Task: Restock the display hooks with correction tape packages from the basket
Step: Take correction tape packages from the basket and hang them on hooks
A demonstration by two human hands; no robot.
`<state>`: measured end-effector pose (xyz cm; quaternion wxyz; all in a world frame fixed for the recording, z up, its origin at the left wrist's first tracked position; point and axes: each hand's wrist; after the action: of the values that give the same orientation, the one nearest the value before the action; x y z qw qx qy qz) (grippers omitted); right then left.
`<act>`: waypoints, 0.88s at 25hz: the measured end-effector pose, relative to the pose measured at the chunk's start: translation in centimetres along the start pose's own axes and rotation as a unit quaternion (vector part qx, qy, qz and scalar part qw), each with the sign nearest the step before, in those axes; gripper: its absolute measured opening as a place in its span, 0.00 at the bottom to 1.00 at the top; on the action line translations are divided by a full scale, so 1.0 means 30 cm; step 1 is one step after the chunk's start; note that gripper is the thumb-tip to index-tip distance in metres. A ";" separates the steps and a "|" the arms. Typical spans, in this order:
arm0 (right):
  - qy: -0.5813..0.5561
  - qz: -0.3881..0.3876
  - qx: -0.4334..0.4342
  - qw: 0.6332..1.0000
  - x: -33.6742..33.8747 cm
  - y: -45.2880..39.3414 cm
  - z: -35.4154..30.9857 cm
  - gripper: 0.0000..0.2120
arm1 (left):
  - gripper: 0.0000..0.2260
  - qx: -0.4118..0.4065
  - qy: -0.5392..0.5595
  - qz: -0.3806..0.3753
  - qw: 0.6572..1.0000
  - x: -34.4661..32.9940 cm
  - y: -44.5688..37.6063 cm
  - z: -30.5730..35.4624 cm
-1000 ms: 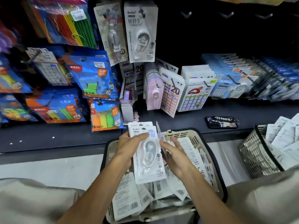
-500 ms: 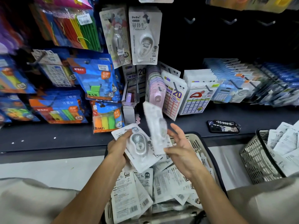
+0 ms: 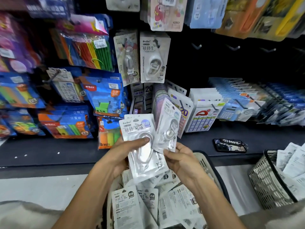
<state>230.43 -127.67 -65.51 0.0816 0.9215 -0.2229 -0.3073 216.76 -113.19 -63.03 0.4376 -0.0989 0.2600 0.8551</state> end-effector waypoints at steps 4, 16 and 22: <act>0.097 -0.009 0.103 0.990 -0.051 -0.033 -0.148 0.09 | 0.22 -0.127 -0.067 0.061 0.988 0.012 0.051 0.214; 0.225 -0.032 0.147 0.963 -0.219 -0.089 -0.418 0.12 | 0.23 -0.332 -0.056 0.018 0.941 0.051 0.008 0.498; 0.169 0.048 0.176 0.969 -0.254 -0.043 -0.428 0.06 | 0.26 -0.338 -0.053 0.003 0.940 0.002 -0.018 0.513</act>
<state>233.20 -122.85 -51.60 -0.0309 0.9483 -0.3002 -0.0987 218.06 -104.71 -50.22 0.3887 -0.1952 -0.0677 0.8979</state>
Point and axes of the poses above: each hand's wrist, its own y-axis away from the middle knuckle, its own x-axis out of the back of the hand, z = x × y, and after that the axes turned 11 degrees about -z, right-handed
